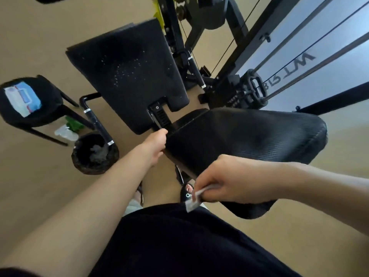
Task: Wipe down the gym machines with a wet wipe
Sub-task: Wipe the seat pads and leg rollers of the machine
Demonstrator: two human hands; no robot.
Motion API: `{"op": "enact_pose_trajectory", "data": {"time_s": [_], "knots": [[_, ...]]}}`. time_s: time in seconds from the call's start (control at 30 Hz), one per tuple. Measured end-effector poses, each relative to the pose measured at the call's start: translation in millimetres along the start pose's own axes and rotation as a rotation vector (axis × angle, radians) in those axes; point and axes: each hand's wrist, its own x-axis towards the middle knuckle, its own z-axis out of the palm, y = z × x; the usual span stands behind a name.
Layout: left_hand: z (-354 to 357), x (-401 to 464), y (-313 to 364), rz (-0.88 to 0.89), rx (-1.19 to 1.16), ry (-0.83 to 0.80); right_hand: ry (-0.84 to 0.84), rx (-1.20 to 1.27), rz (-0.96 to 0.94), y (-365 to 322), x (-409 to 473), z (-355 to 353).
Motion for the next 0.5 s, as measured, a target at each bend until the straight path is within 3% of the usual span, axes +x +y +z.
{"op": "enact_pose_trajectory", "data": {"time_s": [0.07,0.2,0.23,0.37,0.5], "knots": [[-11,5,9,0.002,0.008,-0.011,0.034,0.070,0.005,-8,24,-7],[-34,7,5,-0.077,0.014,0.010,0.428,0.027,0.134,23,89,-22],[-38,8,1,-0.112,0.006,0.008,0.412,-0.018,0.170,34,104,-21],[-41,32,-19,-0.219,-0.053,-0.013,0.028,-0.168,0.215,69,154,9],[-26,44,-32,-0.278,-0.057,-0.042,-0.076,-0.232,0.087,79,204,18]]}}
